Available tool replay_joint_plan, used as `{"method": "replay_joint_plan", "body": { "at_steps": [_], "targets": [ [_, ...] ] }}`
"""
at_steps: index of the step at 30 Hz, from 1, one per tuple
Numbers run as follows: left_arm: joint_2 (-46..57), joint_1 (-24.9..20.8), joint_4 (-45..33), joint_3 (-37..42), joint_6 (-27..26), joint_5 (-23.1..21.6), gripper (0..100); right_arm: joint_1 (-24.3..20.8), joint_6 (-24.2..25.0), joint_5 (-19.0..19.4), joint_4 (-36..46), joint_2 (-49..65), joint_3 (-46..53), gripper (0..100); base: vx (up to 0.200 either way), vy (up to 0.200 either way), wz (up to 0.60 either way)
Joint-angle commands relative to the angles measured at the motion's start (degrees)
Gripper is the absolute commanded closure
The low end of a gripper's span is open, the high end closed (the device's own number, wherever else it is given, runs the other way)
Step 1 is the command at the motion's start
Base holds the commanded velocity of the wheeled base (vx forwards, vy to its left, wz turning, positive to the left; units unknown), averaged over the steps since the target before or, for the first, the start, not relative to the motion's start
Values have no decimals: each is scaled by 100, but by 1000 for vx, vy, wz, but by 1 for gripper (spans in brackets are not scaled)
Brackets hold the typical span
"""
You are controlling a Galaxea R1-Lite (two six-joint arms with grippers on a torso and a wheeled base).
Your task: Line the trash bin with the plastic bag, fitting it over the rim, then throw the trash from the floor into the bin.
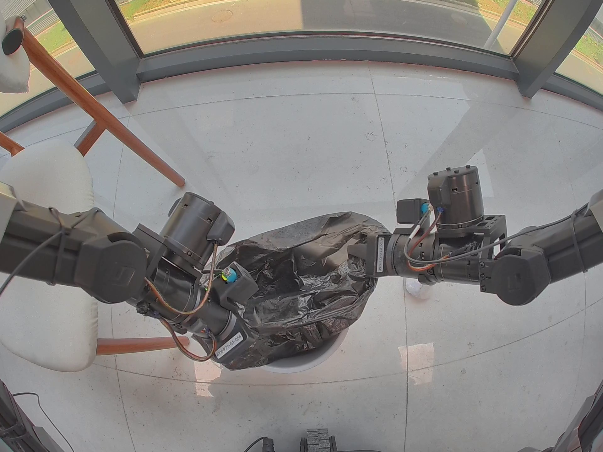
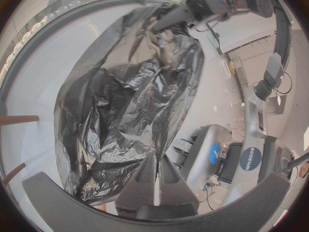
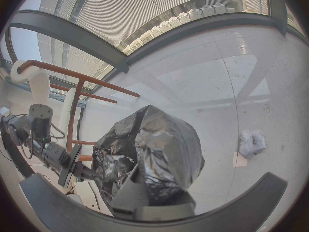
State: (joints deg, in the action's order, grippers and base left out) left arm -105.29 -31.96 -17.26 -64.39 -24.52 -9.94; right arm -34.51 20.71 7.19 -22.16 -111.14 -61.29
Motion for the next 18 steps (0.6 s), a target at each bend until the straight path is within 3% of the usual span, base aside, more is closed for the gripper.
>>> {"method": "replay_joint_plan", "body": {
  "at_steps": [1,2,4,7,11,12,14,18],
  "targets": [
    [720,-618,-647,-91,421,0,100,-231,126,63,-16,-197,-278,100,0,0,0],
    [720,-618,-647,-91,421,0,100,-231,126,63,-16,-197,-278,100,0,0,0],
    [738,-1207,-770,85,1116,44,100,-240,205,63,-16,-338,-155,100,0,0,0],
    [676,-1532,-752,260,1335,79,100,-135,188,54,-86,-470,30,100,0,0,0],
    [395,-1664,-717,383,1362,97,100,-82,144,107,-69,-479,162,100,0,0,0],
    [219,-1734,-577,401,1397,97,100,-56,91,318,-95,-435,311,100,0,0,0],
    [184,-1761,-533,419,1414,106,100,-38,56,388,-95,-426,355,100,0,0,0],
    [70,-1682,-436,339,1432,246,100,199,-375,485,-122,-391,671,100,0,0,0]
  ]
}}
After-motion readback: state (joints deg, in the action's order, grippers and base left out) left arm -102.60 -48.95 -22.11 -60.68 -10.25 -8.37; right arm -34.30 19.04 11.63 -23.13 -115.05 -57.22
